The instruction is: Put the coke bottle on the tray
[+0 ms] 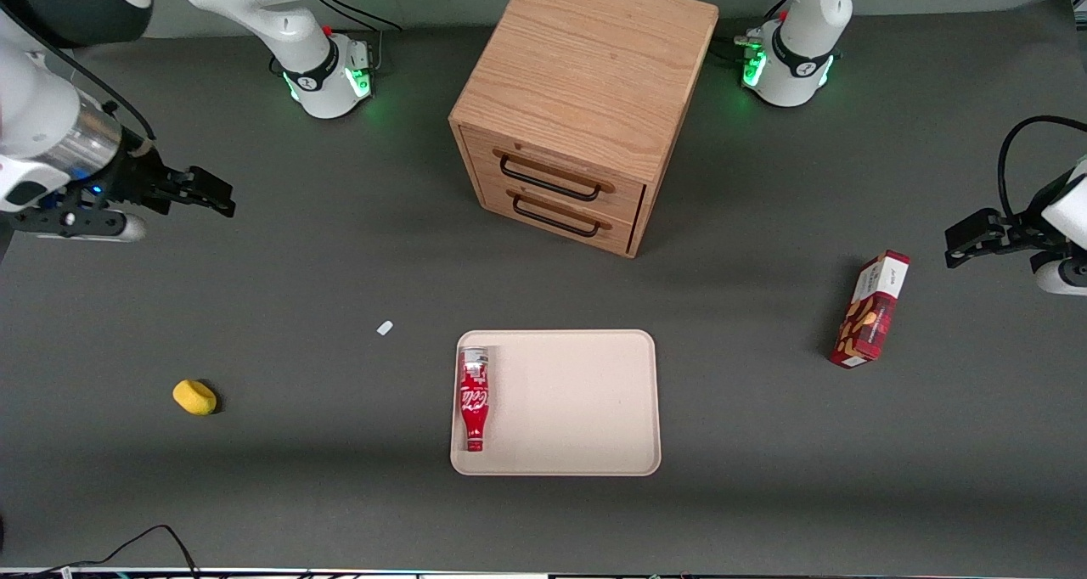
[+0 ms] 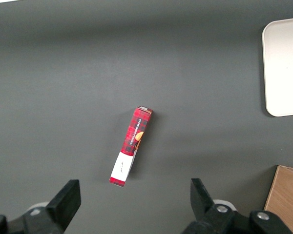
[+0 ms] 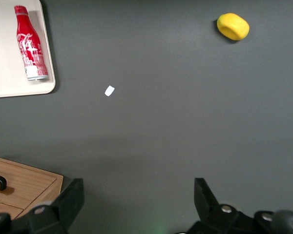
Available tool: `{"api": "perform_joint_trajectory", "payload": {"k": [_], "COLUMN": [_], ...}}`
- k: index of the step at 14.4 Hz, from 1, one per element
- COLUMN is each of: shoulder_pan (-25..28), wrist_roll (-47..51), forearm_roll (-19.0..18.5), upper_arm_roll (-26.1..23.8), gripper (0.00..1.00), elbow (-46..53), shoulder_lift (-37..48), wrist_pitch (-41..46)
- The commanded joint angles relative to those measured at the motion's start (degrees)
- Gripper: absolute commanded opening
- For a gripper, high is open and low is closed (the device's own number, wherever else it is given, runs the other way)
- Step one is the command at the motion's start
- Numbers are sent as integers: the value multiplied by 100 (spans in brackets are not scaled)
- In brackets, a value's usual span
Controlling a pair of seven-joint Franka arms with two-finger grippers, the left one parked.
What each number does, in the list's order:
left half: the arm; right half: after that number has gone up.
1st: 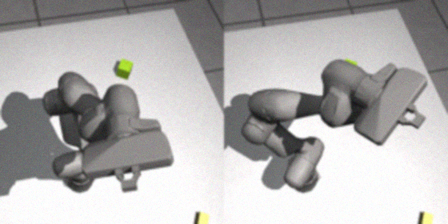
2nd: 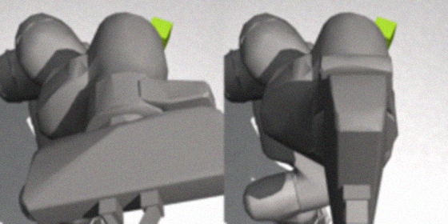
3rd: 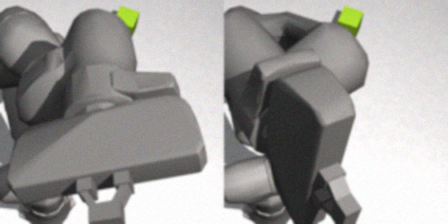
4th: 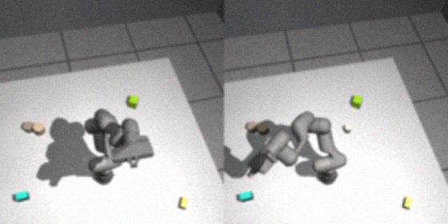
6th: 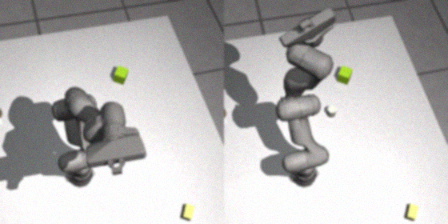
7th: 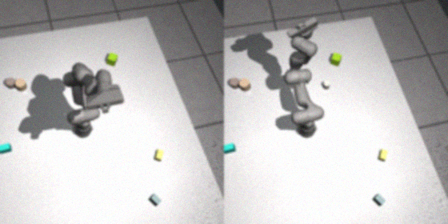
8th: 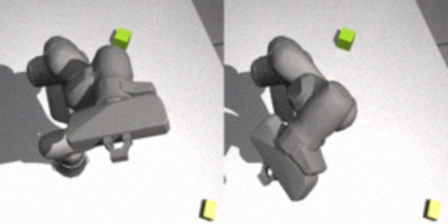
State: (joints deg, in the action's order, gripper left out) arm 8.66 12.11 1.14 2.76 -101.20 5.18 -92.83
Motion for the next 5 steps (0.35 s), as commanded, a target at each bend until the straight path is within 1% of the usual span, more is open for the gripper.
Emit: {"api": "perform_joint_trajectory", "payload": {"k": [1,5], "shoulder_pan": [127,74], "wrist_roll": [-156,-174], "forearm_roll": [97,106], "upper_arm_roll": [59,41], "gripper": [100,100], "elbow": [73,179], "shoulder_lift": [71,71], "wrist_pitch": [264,529]}}
